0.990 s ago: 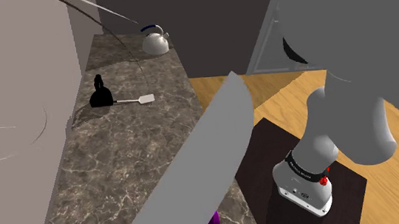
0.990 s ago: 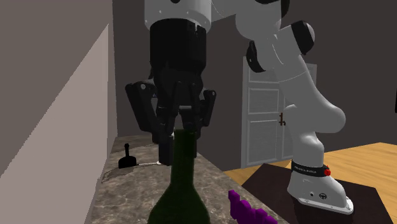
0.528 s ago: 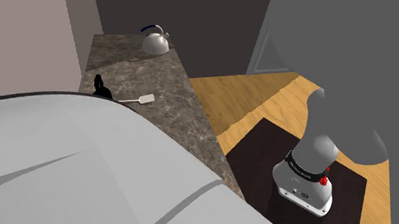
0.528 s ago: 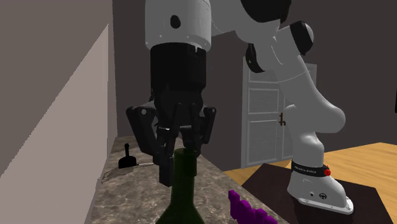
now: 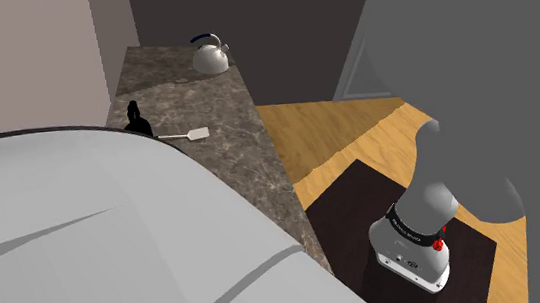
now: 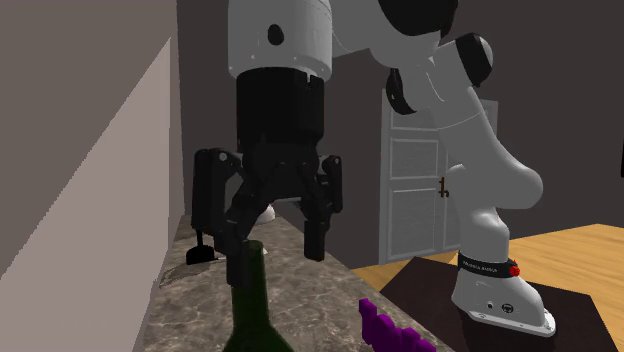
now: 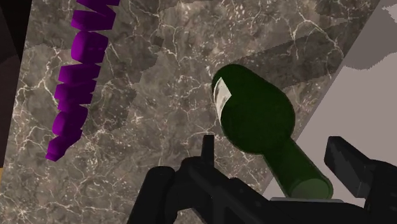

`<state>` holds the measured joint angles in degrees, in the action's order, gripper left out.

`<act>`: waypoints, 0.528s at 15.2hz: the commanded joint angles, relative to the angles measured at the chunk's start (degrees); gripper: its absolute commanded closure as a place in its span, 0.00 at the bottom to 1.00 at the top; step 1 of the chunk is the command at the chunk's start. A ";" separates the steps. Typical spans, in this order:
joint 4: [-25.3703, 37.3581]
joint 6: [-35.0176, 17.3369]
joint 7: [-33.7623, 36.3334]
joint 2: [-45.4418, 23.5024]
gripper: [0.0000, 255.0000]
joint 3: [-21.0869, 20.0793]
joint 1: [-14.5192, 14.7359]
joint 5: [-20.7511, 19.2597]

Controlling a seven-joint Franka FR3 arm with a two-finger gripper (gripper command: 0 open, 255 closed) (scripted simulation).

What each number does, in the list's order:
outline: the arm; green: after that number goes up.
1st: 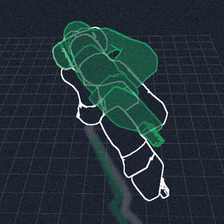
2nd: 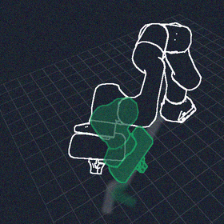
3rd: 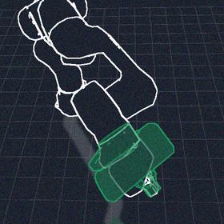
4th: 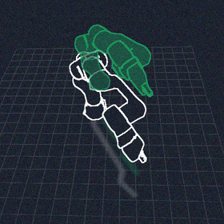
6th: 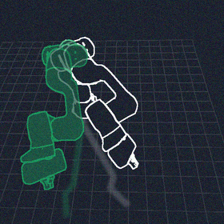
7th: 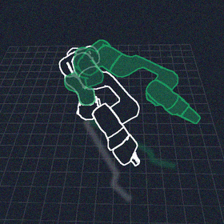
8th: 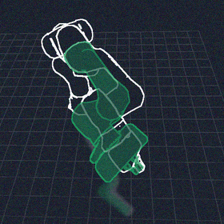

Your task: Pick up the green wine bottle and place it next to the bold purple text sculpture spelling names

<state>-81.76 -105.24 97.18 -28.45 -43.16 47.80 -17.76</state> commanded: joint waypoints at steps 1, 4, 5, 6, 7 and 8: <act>0.00 0.00 0.00 0.00 0.00 0.00 0.00 0.00; 1.61 1.77 -0.23 0.28 0.00 -0.15 0.16 0.25; 3.35 3.59 -0.44 0.46 0.00 -0.26 0.39 0.44; 5.25 5.48 -0.62 0.54 0.00 -0.34 0.71 0.56; 6.85 7.01 -0.75 0.53 0.00 -0.38 1.02 0.60; 6.86 7.01 -0.76 0.53 0.00 -0.37 1.03 0.60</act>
<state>-75.62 -99.05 96.70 -27.99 -43.53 48.88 -17.25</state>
